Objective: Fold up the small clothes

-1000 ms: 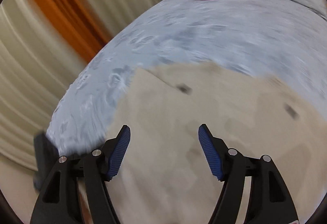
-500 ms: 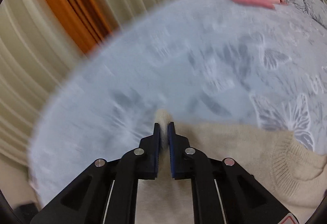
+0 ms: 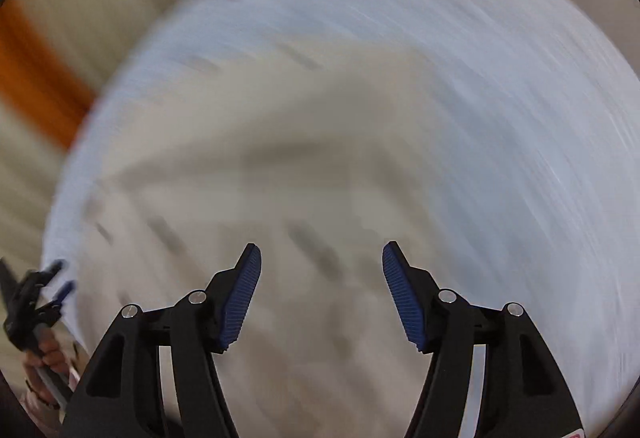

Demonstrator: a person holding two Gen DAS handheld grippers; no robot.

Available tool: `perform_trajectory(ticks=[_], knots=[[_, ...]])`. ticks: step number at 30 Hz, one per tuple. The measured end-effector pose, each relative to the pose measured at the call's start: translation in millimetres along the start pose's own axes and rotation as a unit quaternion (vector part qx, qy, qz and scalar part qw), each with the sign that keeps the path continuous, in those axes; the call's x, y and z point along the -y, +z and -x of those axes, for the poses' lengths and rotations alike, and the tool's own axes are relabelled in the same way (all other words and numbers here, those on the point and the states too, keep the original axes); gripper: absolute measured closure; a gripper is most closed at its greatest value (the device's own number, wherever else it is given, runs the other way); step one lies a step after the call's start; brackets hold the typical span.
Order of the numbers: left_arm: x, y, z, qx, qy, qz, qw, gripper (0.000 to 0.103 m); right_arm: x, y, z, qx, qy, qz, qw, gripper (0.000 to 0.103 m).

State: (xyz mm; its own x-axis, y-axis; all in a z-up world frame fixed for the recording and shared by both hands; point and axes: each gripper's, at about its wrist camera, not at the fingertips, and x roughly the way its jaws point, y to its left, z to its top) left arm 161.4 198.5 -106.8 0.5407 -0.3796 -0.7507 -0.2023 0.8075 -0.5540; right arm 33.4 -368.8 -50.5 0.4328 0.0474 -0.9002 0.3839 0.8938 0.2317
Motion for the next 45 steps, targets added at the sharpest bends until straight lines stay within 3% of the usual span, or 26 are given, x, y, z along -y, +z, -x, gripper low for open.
perform_trajectory(ticks=[2, 5, 8, 9, 12, 13, 14, 15, 16, 17, 18, 20, 25, 28, 31, 35, 39, 45], knots=[[-14.7, -27.2, 12.0, -0.043, -0.001, 0.012, 0.999, 0.029, 57.3, -56.1, 15.8, -0.046, 0.015, -0.091, 0.995, 0.04], [-25.3, -58.1, 16.1, -0.086, -0.015, 0.041, 0.9953, 0.023, 86.3, -110.9, 22.5, -0.083, 0.058, -0.138, 0.985, 0.04], [-22.6, -71.3, 10.0, -0.082, -0.029, 0.066, 0.994, 0.013, 80.7, -122.7, 3.1, -0.125, 0.102, -0.14, 0.977, 0.04], [-23.2, -76.9, 8.7, -0.069, -0.026, 0.077, 0.9943, 0.011, 76.4, -121.7, 0.3, -0.136, 0.108, -0.132, 0.976, 0.035], [-17.5, -77.6, 2.7, -0.057, -0.007, 0.092, 0.9941, 0.007, 64.3, -111.0, -4.5, -0.135, 0.139, -0.124, 0.973, 0.031], [-16.5, -78.1, 2.8, -0.058, 0.002, 0.094, 0.9939, 0.01, 57.5, -111.7, -7.1, -0.134, 0.16, -0.119, 0.971, 0.039], [-15.6, -78.9, 5.9, -0.059, 0.012, 0.094, 0.9937, 0.022, 51.5, -109.4, -8.2, -0.131, 0.168, -0.116, 0.97, 0.052], [-13.2, -77.3, 6.1, -0.062, 0.021, 0.095, 0.9934, 0.031, 49.4, -108.9, -8.3, -0.134, 0.172, -0.113, 0.969, 0.083], [-13.7, -76.6, 7.9, -0.067, 0.023, 0.098, 0.9927, 0.059, 46.1, -109.4, -9.5, -0.136, 0.179, -0.112, 0.968, 0.09], [-16.5, -75.4, 6.2, -0.086, -0.008, 0.111, 0.99, 0.095, 42.8, -109.6, -6.1, -0.126, 0.177, -0.11, 0.97, 0.09], [-20.0, -74.5, 2.7, -0.113, -0.031, 0.136, 0.9837, 0.094, 38.5, -105.8, -0.9, -0.114, 0.175, -0.104, 0.972, 0.091], [-22.8, -73.3, 13.2, -0.113, -0.035, 0.16, 0.9801, 0.096, 36.3, -105.8, 20.7, -0.077, 0.193, -0.103, 0.973, 0.092], [-14.7, -57.8, 72.1, -0.081, -0.067, 0.12, 0.9872, 0.096, 49.9, -115.9, 87.4, -0.002, 0.221, -0.112, 0.969, 0.094], [-22.1, -59.5, 84.0, -0.09, -0.048, 0.101, 0.9896, 0.096, 59.0, -126.2, 88.3, -0.014, 0.21, -0.108, 0.972, 0.095], [-33.8, -75.3, 79.3, -0.121, -0.033, 0.116, 0.9853, 0.096, 65.9, -139.3, 80.3, -0.031, 0.205, -0.127, 0.97, 0.095], [-28.5, -89.3, 95.6, -0.125, -0.051, 0.107, 0.985, 0.097, 72.1, -152.0, 105.5, -0.011, 0.236, -0.135, 0.962, 0.095], [-17.2, -102.1, 116.5, -0.14, -0.086, 0.104, 0.981, 0.097, 74.5, -164.7, 128.2, 0.015, 0.289, -0.149, 0.945, 0.095], [-2.3, -121.7, 170.6, -0.154, -0.134, 0.102, 0.9737, 0.097, 88.3, -196.2, 160.0, 0.024, 0.302, -0.157, 0.94, 0.095]])
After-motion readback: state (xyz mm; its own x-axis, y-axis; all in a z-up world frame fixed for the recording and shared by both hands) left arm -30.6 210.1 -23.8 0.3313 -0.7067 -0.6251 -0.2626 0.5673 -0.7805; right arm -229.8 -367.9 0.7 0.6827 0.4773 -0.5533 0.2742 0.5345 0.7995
